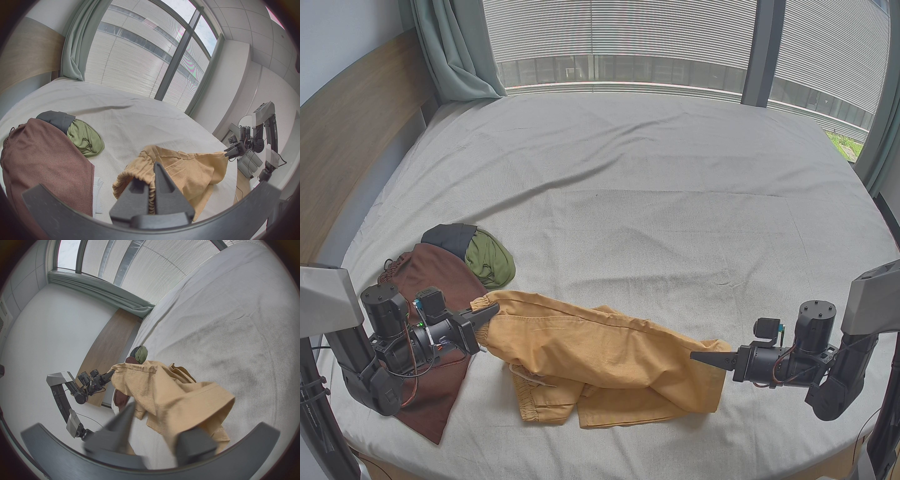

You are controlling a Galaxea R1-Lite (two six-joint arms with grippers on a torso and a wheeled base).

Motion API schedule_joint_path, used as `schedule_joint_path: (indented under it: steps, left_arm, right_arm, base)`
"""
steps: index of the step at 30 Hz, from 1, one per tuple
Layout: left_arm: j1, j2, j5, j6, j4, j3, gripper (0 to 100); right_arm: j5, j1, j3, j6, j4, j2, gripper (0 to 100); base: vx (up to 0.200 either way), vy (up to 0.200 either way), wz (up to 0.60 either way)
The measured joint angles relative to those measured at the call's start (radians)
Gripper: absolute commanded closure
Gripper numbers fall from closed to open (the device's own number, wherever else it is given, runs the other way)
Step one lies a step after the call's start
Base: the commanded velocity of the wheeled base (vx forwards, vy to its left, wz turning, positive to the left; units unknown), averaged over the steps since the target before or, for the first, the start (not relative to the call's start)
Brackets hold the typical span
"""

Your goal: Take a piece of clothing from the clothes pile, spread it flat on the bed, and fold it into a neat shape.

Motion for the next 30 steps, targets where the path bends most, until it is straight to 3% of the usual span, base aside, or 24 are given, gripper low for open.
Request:
schedule_joint_path:
  steps: [30]
  left_arm:
    - [0.000, -0.011, 0.020, -0.026, 0.000, -0.074, 100]
  right_arm:
    - [-0.003, -0.031, -0.002, 0.014, 0.005, -0.154, 100]
  base:
    - [0.000, 0.000, 0.00]
